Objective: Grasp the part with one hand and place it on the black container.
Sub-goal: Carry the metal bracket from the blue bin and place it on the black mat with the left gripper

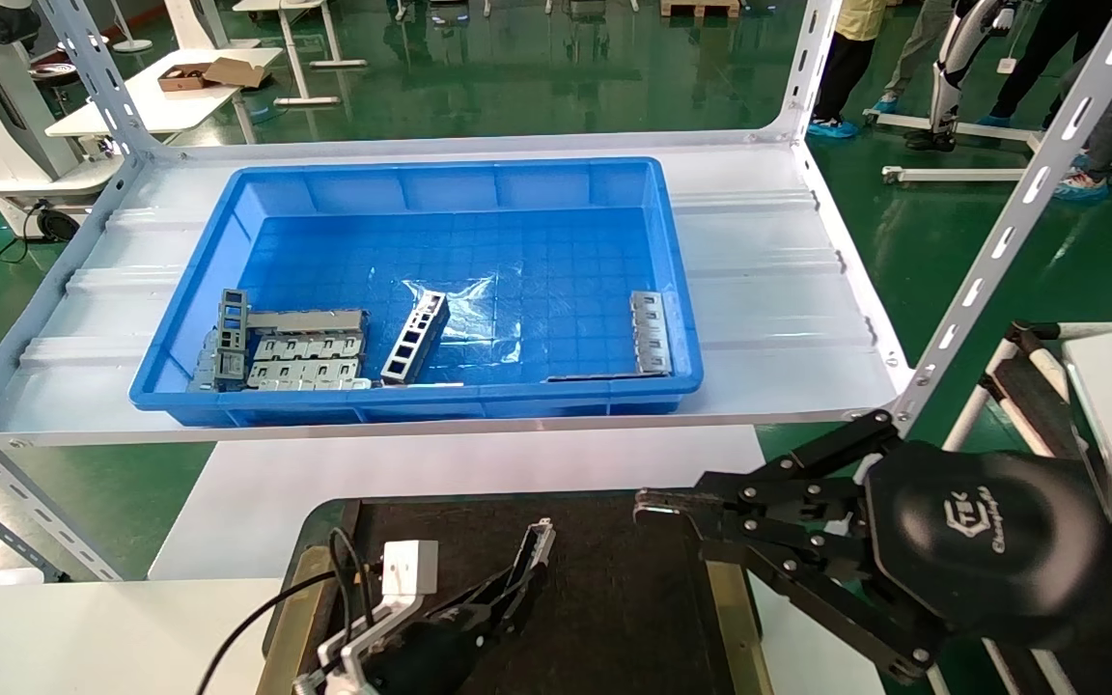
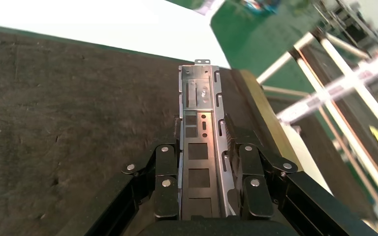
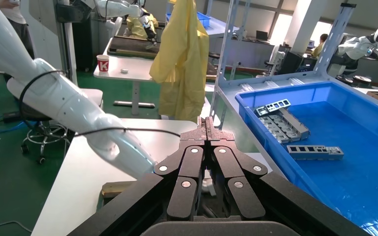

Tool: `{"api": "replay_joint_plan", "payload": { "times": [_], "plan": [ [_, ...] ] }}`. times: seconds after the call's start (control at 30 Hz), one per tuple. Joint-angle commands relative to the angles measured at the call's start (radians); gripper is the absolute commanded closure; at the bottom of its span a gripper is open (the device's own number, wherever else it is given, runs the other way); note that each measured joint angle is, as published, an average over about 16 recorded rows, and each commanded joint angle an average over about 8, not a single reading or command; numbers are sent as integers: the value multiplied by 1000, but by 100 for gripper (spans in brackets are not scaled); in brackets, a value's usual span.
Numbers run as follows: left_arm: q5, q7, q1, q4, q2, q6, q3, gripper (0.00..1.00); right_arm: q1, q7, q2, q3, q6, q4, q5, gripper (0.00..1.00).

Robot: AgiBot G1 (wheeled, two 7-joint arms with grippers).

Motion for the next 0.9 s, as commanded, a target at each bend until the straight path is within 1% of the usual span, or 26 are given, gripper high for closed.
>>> {"api": "replay_joint_plan", "payload": {
  "times": [0.03,0.2,0.4,0.6,0.9],
  "plan": [
    [-2,-9,-6,25,40,-49,8,100,0,0,0,0,0,0,0,100],
    [-17,-25,-31,97,125,-139,15,100,0,0,0,0,0,0,0,100],
    [-20,-28,-52,152,185,-192,15,100,0,0,0,0,0,0,0,100],
    [-18,-30,-58,189,214,-213,10,100,0,0,0,0,0,0,0,100],
    [-9,-47,-53,215,228,-227,1,100,0,0,0,0,0,0,0,100]
  ]
}}
